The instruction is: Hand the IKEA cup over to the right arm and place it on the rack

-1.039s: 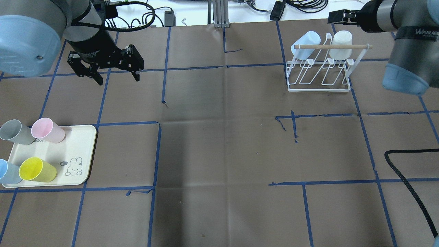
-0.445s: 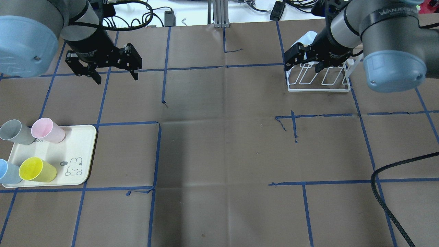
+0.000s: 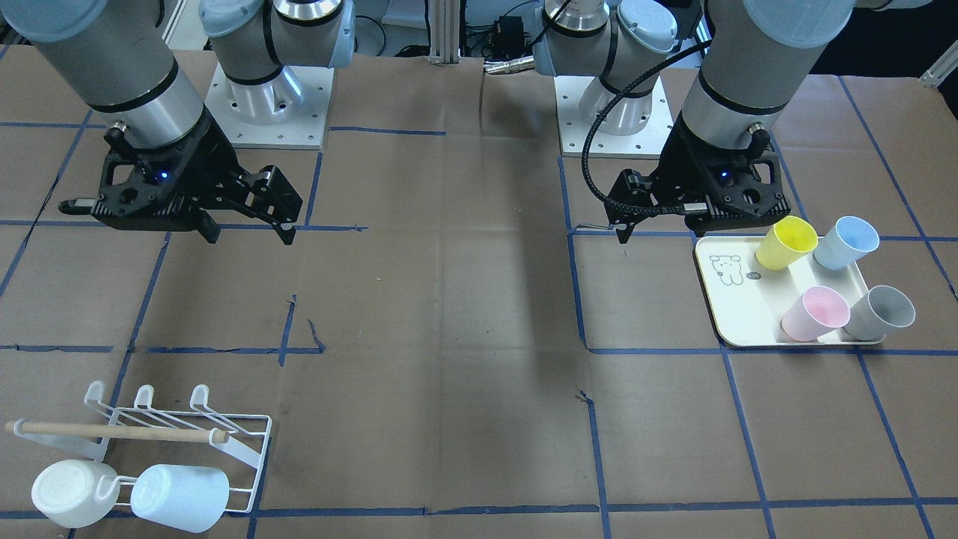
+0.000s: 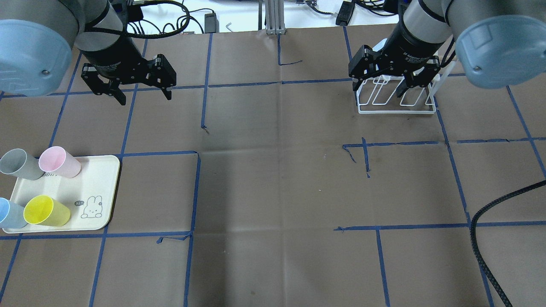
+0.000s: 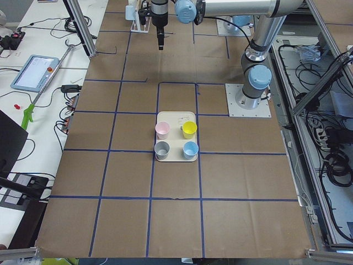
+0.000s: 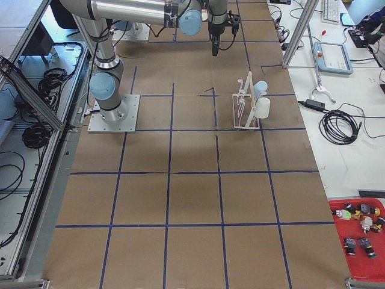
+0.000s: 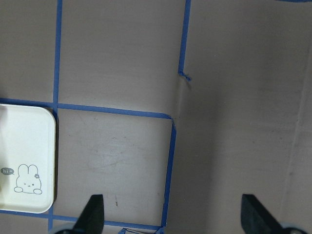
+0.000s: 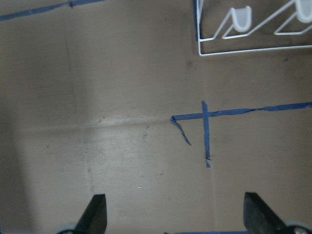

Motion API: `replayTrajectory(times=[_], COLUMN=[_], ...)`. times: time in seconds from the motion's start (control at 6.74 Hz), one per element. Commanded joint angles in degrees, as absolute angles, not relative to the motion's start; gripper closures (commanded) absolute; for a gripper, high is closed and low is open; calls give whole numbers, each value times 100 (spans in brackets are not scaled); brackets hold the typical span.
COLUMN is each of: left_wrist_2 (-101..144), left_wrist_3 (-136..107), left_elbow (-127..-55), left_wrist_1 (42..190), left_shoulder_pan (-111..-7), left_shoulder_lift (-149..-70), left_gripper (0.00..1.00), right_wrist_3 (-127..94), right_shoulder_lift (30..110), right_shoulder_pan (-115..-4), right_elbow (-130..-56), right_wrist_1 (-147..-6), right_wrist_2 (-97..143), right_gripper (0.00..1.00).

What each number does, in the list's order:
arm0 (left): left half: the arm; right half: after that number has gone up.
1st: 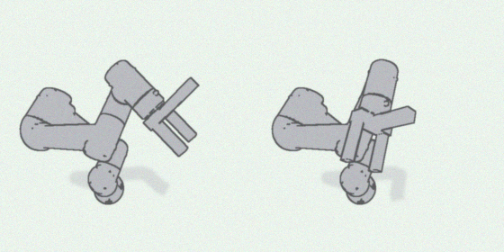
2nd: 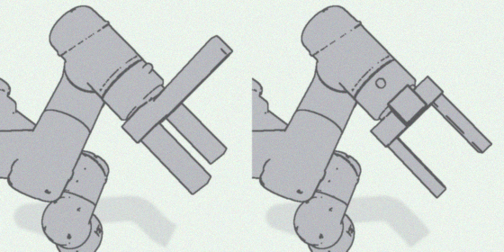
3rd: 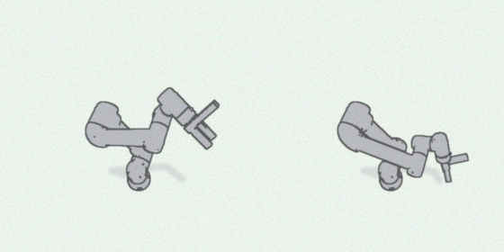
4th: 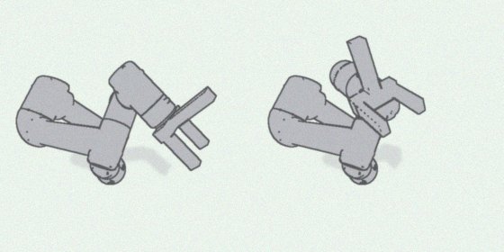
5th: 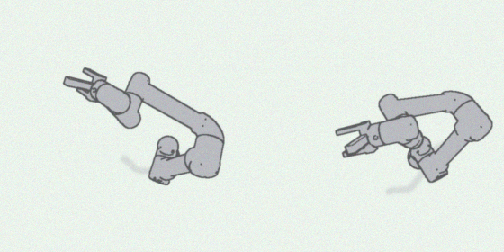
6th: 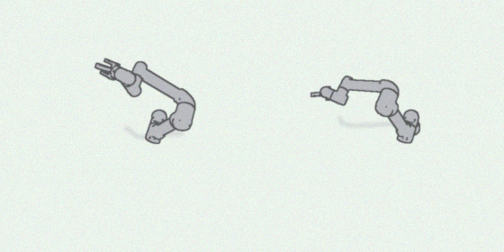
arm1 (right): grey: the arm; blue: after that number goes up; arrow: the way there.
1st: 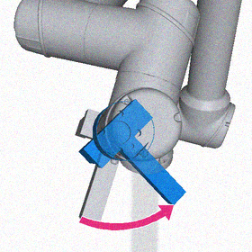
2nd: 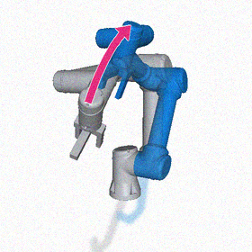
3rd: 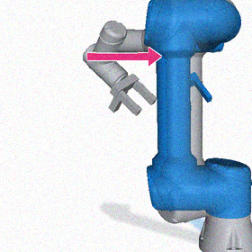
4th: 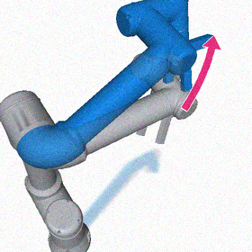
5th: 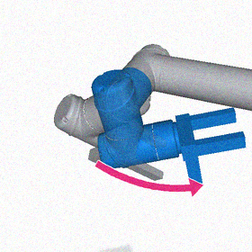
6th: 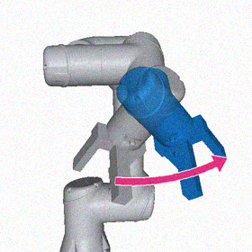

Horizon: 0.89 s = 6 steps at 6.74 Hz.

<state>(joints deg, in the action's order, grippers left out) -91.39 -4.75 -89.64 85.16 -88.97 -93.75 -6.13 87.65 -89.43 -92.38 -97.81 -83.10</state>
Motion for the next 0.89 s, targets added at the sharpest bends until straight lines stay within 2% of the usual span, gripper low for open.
replayTrajectory(times=[0.0,0.3,0.74], left_wrist_2=[-9114,-8974,-9009], left_wrist_3=[-475,-475,-475], left_elbow=[-8974,-9087,-9088], left_wrist_1=[8525,8525,8517], left_shoulder_pan=[-8903,-8903,-8903], left_shoulder_lift=[-9369,-9308,-9308], left_gripper=[0,0,0], right_wrist_3=[-825,-817,-817], right_shoulder_lift=[9288,9605,9563], right_shoulder_pan=[-8982,-8982,-8982], right_elbow=[-9255,-9229,-9255], right_wrist_1=[-9301,-9220,-9184], right_wrist_2=[-8657,-9136,-9176], right_gripper=[0,0,0])
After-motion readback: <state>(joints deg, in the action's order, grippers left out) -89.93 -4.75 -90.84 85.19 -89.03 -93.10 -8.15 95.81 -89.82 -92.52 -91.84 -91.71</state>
